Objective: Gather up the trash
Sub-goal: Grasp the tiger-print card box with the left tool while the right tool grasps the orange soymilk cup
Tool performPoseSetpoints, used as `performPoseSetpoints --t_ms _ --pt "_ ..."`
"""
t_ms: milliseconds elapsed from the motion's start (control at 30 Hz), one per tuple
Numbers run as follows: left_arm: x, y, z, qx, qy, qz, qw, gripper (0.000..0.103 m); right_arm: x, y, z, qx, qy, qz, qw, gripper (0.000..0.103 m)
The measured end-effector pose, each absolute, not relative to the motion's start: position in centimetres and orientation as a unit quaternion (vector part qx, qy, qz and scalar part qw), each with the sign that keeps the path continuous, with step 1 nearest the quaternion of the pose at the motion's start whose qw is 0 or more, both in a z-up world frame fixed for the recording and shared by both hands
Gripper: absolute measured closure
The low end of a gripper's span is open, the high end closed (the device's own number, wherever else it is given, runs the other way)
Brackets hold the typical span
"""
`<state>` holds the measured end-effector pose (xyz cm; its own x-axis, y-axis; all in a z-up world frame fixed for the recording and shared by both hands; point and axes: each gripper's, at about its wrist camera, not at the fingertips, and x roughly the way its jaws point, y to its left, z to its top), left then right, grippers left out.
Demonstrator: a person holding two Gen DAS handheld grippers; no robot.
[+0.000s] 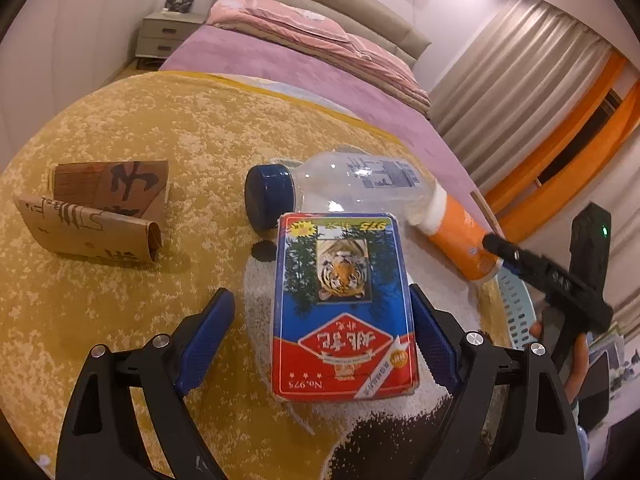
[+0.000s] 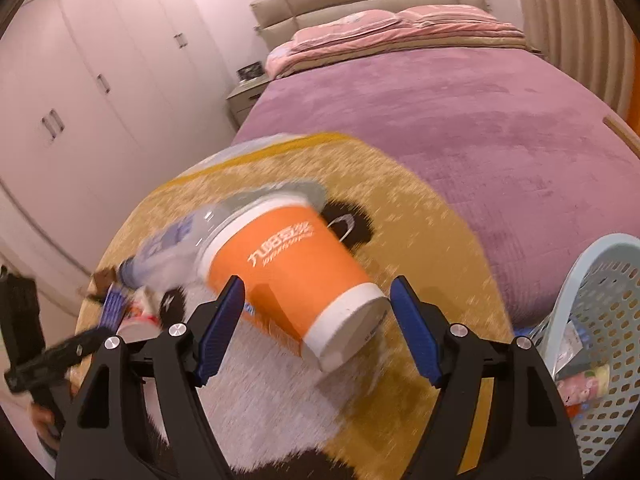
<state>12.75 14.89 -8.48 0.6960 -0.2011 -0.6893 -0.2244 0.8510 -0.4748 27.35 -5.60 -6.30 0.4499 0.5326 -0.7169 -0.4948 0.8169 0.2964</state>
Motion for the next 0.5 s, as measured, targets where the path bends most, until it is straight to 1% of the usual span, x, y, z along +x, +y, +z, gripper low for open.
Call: performPoseSetpoints --t_ms 200,500 --pt "12.5 14.8 -8.6 -0.272 0.396 0.008 0.877 0.020 23.8 -4.7 -7.0 0.009 0.435 0.331 0.838 0.032" --pt "12.1 13.6 -8.0 -0.268 0.399 -0.003 0.877 0.020 22.5 -2.2 -7.6 -0.015 0.433 0.325 0.840 0.030"
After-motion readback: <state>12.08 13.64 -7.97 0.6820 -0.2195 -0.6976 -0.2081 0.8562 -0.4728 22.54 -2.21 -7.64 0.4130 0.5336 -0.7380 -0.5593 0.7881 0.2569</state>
